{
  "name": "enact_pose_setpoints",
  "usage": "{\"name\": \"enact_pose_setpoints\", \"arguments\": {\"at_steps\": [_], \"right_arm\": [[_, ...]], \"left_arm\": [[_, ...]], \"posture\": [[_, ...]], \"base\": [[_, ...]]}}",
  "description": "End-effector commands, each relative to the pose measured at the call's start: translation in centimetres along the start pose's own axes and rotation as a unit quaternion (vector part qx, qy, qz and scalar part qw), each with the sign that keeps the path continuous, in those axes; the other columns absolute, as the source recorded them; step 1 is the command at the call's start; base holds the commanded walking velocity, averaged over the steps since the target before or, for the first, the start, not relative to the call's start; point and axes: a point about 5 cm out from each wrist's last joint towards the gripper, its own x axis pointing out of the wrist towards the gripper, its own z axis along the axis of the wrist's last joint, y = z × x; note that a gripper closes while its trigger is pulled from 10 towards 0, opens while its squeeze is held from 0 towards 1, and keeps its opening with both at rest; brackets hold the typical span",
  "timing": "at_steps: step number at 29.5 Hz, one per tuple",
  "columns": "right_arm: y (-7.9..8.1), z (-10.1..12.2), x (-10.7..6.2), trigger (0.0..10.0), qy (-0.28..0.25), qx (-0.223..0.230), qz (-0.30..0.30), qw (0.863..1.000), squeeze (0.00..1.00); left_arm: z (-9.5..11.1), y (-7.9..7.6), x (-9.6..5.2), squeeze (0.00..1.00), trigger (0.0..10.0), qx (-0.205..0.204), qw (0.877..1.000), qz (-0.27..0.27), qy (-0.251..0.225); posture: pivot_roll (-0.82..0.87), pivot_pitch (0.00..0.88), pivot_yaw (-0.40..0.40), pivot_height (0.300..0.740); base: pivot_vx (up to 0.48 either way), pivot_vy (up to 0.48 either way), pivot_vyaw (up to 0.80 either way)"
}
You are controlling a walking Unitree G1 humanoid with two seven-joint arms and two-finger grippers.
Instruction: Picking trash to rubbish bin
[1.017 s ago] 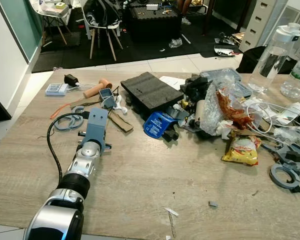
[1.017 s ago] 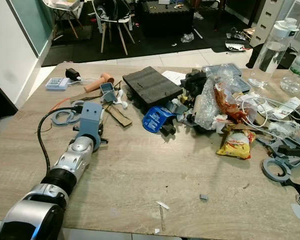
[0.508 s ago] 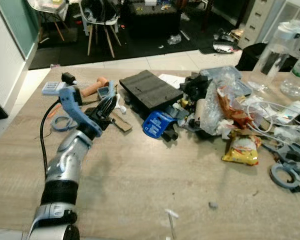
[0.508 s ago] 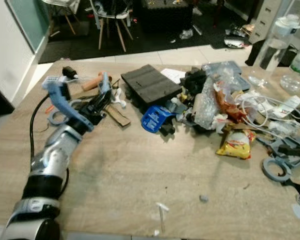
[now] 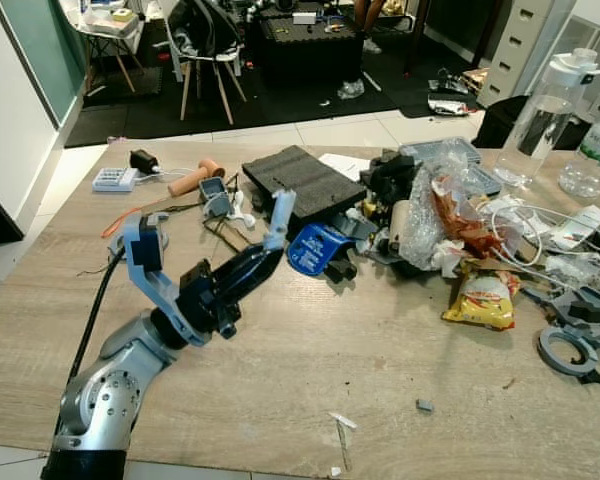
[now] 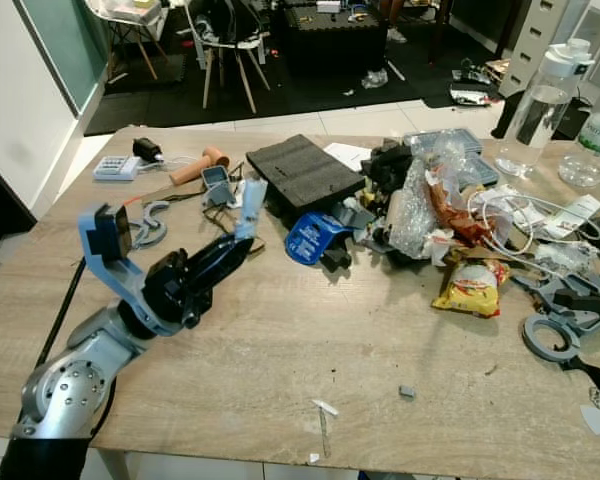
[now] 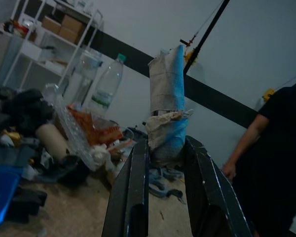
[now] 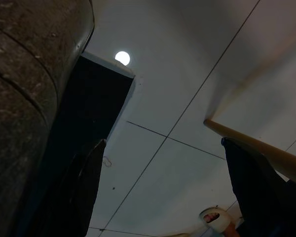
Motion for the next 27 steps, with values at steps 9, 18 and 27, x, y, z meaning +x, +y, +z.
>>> {"name": "enact_pose_setpoints", "arguments": {"at_steps": [9,18,27], "right_arm": [[1.23,0.44,0.00,10.0,-0.009,-0.005,0.025,1.000,0.00],[1.05,0.64,0.00,10.0,-0.012,-0.004,0.023,1.000,0.00],[0.89,0.88,0.00,10.0,-0.015,-0.010,0.024,1.000,0.00]], "left_arm": [[0.23,-0.75,-0.17,0.00,10.0,-0.001,1.000,-0.008,0.014],[0.16,-0.51,0.06,0.00,10.0,0.008,1.000,-0.003,0.019],[0.65,-0.25,0.27,0.00,10.0,0.021,1.000,0.007,0.010]], "posture": [[-0.05,0.046,0.049,0.740],[-0.04,0.037,0.039,0.740],[-0.01,0.035,0.027,0.740]], "base": [[-0.121,0.000,0.00],[-0.348,0.000,0.00],[-0.408,0.000,0.00]]}}
